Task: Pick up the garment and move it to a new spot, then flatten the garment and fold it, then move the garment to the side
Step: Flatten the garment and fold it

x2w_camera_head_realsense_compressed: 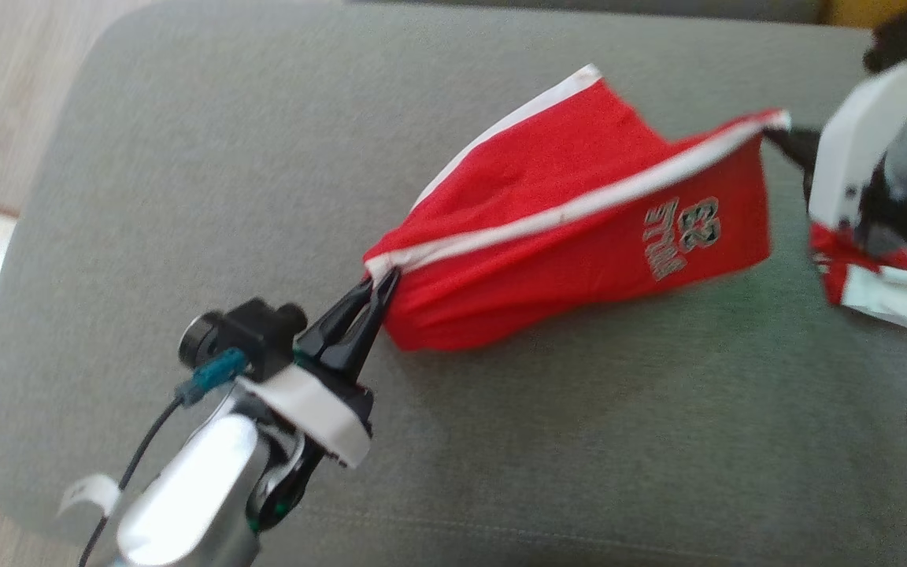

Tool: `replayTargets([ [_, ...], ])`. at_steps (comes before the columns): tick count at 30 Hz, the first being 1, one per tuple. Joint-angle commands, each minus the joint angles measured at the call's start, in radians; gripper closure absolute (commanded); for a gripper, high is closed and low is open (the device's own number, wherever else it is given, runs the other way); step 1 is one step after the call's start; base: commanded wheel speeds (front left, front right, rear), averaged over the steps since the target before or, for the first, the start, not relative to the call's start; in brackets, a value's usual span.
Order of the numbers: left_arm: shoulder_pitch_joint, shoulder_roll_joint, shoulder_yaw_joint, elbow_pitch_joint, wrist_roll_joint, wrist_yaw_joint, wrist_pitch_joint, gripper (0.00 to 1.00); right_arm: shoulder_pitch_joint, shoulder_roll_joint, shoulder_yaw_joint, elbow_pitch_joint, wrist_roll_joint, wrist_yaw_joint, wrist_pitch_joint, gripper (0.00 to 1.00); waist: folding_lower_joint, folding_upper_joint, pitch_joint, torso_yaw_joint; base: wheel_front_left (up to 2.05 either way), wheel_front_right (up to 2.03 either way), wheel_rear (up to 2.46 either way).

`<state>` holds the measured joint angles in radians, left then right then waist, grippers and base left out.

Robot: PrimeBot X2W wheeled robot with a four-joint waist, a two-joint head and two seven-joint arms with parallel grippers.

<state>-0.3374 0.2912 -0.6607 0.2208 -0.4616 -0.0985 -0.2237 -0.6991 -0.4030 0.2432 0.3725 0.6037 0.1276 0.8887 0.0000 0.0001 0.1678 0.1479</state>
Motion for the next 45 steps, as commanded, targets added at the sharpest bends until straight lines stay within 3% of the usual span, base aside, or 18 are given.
replayTargets([
  [1,-0.065,0.004,0.046,-0.011,0.000,-0.004,-0.013,1.00,-0.071,0.004,0.006,-0.020,-0.017,0.003,0.002,1.00,0.0000,-0.0001,0.050,0.048,0.00,0.00,0.00],
  [9,-0.167,-0.048,0.013,0.086,0.003,-0.023,-0.031,1.00,-0.244,-0.002,0.069,0.094,-0.099,0.003,-0.006,1.00,0.0000,-0.0001,0.134,0.126,0.00,0.00,0.00],
  [17,-0.246,-0.097,-0.016,0.151,-0.003,-0.031,-0.038,1.00,-0.366,-0.013,0.163,0.216,-0.155,0.003,-0.082,1.00,0.0000,-0.0001,0.212,0.183,0.00,0.00,0.00],
  [27,-0.286,-0.123,-0.009,0.167,-0.002,-0.032,-0.038,1.00,-0.458,0.001,0.230,0.345,-0.163,0.003,-0.181,1.00,0.0000,-0.0001,0.265,0.207,0.00,0.00,0.00],
  [28,-0.286,-0.123,-0.008,0.172,-0.003,-0.032,-0.038,0.94,-0.466,0.000,0.237,0.354,-0.173,0.003,-0.205,0.58,0.0000,-0.0001,0.268,0.208,0.00,0.00,0.00],
  [29,-0.285,-0.123,-0.008,0.180,-0.006,-0.032,-0.038,0.74,-0.471,0.002,0.236,0.372,-0.183,0.003,-0.228,0.00,0.0000,-0.0001,0.270,0.207,0.00,0.00,0.00],
  [30,-0.286,-0.122,-0.008,0.186,-0.008,-0.032,-0.038,0.57,-0.475,0.009,0.230,0.392,-0.192,0.003,-0.251,0.00,0.0000,-0.0001,0.272,0.204,0.00,0.00,0.00],
  [31,-0.287,-0.120,-0.004,0.191,-0.006,-0.032,-0.038,0.20,-0.478,0.021,0.222,0.409,-0.200,0.003,-0.282,0.00,0.0000,-0.0001,0.274,0.201,0.00,0.00,0.00],
  [32,-0.287,-0.117,0.002,0.196,-0.001,-0.032,-0.038,0.00,-0.479,0.036,0.212,0.426,-0.207,0.003,-0.315,0.00,0.0000,-0.0001,0.275,0.196,0.00,0.00,0.00],
  [38,-0.272,-0.108,0.045,0.210,0.012,-0.032,-0.038,0.00,-0.469,0.089,0.188,0.495,-0.240,0.003,-0.482,0.00,0.0000,-0.0001,0.258,0.164,0.00,0.00,0.00],
  [45,-0.221,-0.086,0.158,0.195,0.032,-0.031,-0.038,0.00,-0.408,0.132,0.221,0.509,-0.223,0.003,-0.692,0.00,0.0000,-0.0001,0.179,0.091,0.00,0.00,0.00],
])
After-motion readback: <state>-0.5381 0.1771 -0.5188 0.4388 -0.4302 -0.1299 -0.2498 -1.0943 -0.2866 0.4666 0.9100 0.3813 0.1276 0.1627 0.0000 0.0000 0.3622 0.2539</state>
